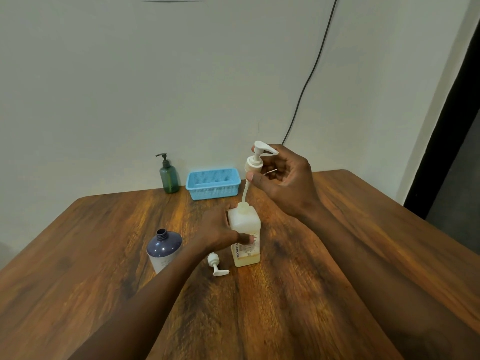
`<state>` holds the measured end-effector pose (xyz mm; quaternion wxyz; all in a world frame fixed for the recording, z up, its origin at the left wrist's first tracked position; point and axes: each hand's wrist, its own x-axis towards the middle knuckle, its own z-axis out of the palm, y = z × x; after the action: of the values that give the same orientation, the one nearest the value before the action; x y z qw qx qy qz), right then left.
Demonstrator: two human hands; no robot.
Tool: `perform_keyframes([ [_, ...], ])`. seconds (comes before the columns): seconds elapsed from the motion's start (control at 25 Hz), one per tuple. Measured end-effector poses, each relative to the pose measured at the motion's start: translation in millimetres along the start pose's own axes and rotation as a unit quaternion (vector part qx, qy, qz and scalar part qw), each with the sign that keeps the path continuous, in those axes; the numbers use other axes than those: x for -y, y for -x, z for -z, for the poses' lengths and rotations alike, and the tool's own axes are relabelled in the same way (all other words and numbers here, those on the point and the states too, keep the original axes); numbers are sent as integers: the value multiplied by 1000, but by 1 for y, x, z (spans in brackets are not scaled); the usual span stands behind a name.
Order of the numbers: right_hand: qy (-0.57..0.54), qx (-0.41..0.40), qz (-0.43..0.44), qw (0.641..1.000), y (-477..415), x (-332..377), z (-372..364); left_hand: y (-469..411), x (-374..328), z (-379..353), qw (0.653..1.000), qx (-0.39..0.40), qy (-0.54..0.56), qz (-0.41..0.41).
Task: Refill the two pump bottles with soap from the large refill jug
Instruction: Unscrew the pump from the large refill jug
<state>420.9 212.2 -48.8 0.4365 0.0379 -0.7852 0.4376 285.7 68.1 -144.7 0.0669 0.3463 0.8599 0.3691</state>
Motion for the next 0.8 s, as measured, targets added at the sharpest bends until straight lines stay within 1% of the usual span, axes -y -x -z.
perform_keyframes([
  [0.12, -1, -1, -1, 1000, 2, 3, 3, 0, -2, 1, 1000, -6, -29, -7],
  [0.2, -18, -14, 13, 1000, 3, 8, 7, 0, -4, 1, 999, -8, -38, -7],
  [0.28, -52, -47, 38, 997, 3, 13, 11, 1, -6, 2, 999, -7, -44, -6],
  [0.36, -79, -100, 56, 990, 3, 19, 17, 1, -6, 2, 999, -5, -52, -4],
  [0.44, -67, -141, 68, 985, 3, 20, 22, 2, -6, 2, 998, -6, -58, -3],
  [0.48, -51, -146, 71, 985, 4, 18, 24, 3, -7, 2, 998, -6, -60, -6],
  [0.56, -3, -127, 69, 989, 10, 5, 26, 5, -9, 3, 998, -14, -60, -22],
  [0.68, 102, -81, 51, 990, 30, -32, 20, 10, -16, 4, 996, -35, -57, -58],
  [0.72, 120, -66, 28, 990, 38, -45, 17, 11, -18, 5, 995, -40, -60, -68],
  [0.8, 149, -38, -50, 987, 56, -67, 11, 13, -21, 6, 993, -46, -76, -83],
])
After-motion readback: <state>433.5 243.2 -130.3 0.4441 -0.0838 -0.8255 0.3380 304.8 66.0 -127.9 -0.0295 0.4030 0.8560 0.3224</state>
